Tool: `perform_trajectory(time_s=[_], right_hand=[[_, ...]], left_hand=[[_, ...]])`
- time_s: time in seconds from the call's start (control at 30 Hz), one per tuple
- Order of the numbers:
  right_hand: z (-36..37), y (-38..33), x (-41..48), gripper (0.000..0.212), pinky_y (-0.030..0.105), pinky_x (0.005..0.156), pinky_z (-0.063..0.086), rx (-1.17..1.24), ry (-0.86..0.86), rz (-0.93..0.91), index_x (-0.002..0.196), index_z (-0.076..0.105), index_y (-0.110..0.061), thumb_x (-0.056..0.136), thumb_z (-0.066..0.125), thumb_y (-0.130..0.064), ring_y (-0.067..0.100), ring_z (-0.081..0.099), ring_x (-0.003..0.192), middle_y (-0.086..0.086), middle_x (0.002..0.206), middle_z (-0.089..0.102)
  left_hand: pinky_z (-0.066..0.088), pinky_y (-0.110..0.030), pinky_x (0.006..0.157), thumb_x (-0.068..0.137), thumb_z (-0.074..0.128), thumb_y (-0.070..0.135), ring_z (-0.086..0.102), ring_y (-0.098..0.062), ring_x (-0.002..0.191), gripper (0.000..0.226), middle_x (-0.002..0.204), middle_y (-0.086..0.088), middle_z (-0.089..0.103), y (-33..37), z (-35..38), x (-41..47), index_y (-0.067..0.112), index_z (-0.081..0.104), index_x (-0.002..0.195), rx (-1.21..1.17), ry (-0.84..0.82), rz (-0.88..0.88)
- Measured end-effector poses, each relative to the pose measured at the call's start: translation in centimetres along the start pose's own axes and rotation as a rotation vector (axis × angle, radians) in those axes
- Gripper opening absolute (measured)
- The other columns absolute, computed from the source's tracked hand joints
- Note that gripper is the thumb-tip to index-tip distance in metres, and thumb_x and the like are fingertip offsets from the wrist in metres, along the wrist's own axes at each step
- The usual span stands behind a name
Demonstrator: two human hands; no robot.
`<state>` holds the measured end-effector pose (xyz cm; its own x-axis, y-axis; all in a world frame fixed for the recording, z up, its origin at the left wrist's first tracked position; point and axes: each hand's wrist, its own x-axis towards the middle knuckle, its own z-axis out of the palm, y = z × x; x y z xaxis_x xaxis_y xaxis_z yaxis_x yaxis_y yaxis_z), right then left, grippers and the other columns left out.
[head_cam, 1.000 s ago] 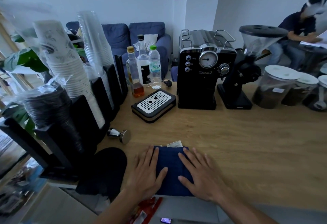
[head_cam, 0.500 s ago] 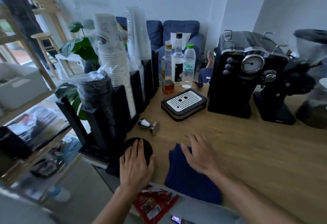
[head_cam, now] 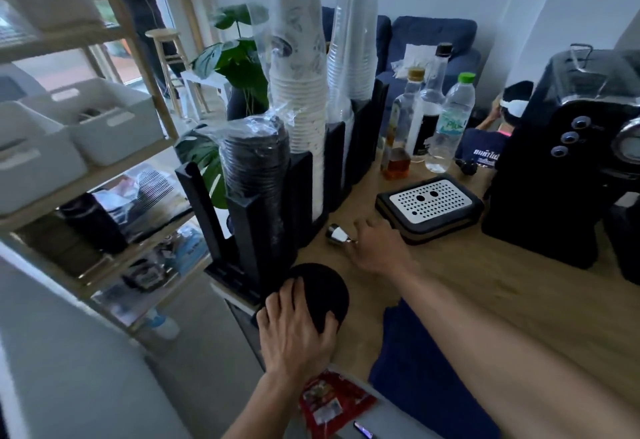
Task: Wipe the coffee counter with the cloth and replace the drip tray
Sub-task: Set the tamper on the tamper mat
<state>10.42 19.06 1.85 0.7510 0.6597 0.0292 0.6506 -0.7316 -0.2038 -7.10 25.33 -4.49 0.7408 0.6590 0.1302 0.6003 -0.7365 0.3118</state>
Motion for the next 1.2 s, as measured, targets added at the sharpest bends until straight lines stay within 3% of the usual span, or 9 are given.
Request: perform_trajectory(time_s=[0.1, 0.2, 0.33, 0.57, 0.67, 0.8, 0.87, 1.0, 1.2], right_hand=[[1.3, -0.5, 1.6, 0.038, 0.028, 0.071, 0.037, 0.028, -0.126, 0.020, 0.113, 0.054, -0.006, 0.090, 0.048, -0.036, 0.028, 0.056, 0.102, 0.014, 0.116, 0.058], [2.3, -0.8, 2.8, 0.037, 0.030, 0.079, 0.041, -0.009, -0.181, 0.057, 0.118, 0.053, -0.006, 0.090, 0.049, -0.030, 0.028, 0.055, 0.107, 0.014, 0.120, 0.057], [2.7, -0.4, 3.1, 0.030, 0.029, 0.072, 0.042, 0.078, -0.163, 0.058, 0.107, 0.058, -0.008, 0.087, 0.051, -0.029, 0.026, 0.059, 0.095, 0.013, 0.109, 0.063], [2.1, -0.4, 0.3, 0.013, 0.024, 0.056, 0.036, 0.424, -0.085, 0.003, 0.092, 0.061, -0.012, 0.082, 0.059, -0.020, 0.020, 0.057, 0.078, 0.000, 0.079, 0.060], [2.3, -1.4, -1.2, 0.015, 0.026, 0.067, 0.043, 0.603, -0.010, -0.001, 0.093, 0.061, -0.014, 0.080, 0.067, -0.017, 0.016, 0.058, 0.080, -0.004, 0.082, 0.059], [2.7, -2.7, -3.3, 0.017, 0.004, 0.062, 0.043, 0.914, -0.072, 0.067, 0.096, 0.063, -0.017, 0.081, 0.071, -0.015, 0.002, 0.059, 0.078, -0.011, 0.083, 0.064], [2.9, -3.1, -3.8, 0.017, 0.004, 0.060, 0.043, 0.952, -0.100, 0.067, 0.096, 0.065, -0.018, 0.080, 0.071, -0.017, 0.005, 0.062, 0.080, -0.010, 0.083, 0.066], [3.4, -4.0, -4.5, 0.014, 0.002, 0.058, 0.040, 0.939, -0.091, 0.042, 0.088, 0.064, -0.020, 0.079, 0.071, -0.013, -0.006, 0.056, 0.072, -0.018, 0.076, 0.061], [4.1, -4.4, -4.9, 0.026, -0.001, 0.066, 0.039, 0.890, -0.063, 0.001, 0.103, 0.065, -0.021, 0.079, 0.071, -0.018, -0.011, 0.054, 0.079, -0.019, 0.086, 0.061]], left_hand=[[0.043, -0.045, 0.089, 0.070, 0.048, 0.059, 0.043, -0.026, 0.110, 0.074, 0.128, -0.004, 0.053, -0.5, 0.4, -0.1, 0.014, 0.052, 0.129, -0.030, 0.027, -0.010], [0.041, -0.044, 0.091, 0.069, 0.050, 0.059, 0.044, -0.025, 0.113, 0.075, 0.128, -0.003, 0.052, -0.6, 0.7, 0.0, 0.015, 0.052, 0.129, -0.046, 0.058, -0.012], [0.041, -0.041, 0.088, 0.067, 0.052, 0.059, 0.047, -0.025, 0.112, 0.076, 0.128, -0.003, 0.052, -0.8, 0.8, 0.1, 0.015, 0.053, 0.129, -0.052, 0.090, 0.000], [0.040, -0.040, 0.093, 0.065, 0.055, 0.061, 0.044, -0.024, 0.114, 0.080, 0.129, -0.003, 0.050, -0.7, 0.9, 0.1, 0.014, 0.049, 0.130, -0.111, 0.133, -0.023], [0.039, -0.040, 0.095, 0.064, 0.056, 0.061, 0.042, -0.025, 0.115, 0.082, 0.128, -0.003, 0.048, -0.7, 0.9, 0.0, 0.013, 0.048, 0.130, -0.138, 0.140, -0.038], [0.037, -0.038, 0.096, 0.064, 0.057, 0.060, 0.041, -0.023, 0.114, 0.079, 0.127, -0.002, 0.048, -0.6, 0.8, -0.1, 0.015, 0.048, 0.128, -0.157, 0.155, -0.036], [0.037, -0.038, 0.096, 0.065, 0.057, 0.060, 0.042, -0.023, 0.114, 0.077, 0.126, -0.001, 0.047, -0.5, 0.8, 0.0, 0.016, 0.048, 0.128, -0.164, 0.164, -0.030], [0.035, -0.037, 0.096, 0.067, 0.056, 0.062, 0.040, -0.022, 0.115, 0.077, 0.128, 0.000, 0.046, -0.4, 0.7, -0.1, 0.016, 0.047, 0.128, -0.178, 0.160, -0.042], [0.034, -0.035, 0.096, 0.069, 0.056, 0.066, 0.041, -0.021, 0.114, 0.078, 0.128, 0.000, 0.046, -0.5, 0.9, -0.3, 0.016, 0.048, 0.129, -0.187, 0.168, -0.048]])
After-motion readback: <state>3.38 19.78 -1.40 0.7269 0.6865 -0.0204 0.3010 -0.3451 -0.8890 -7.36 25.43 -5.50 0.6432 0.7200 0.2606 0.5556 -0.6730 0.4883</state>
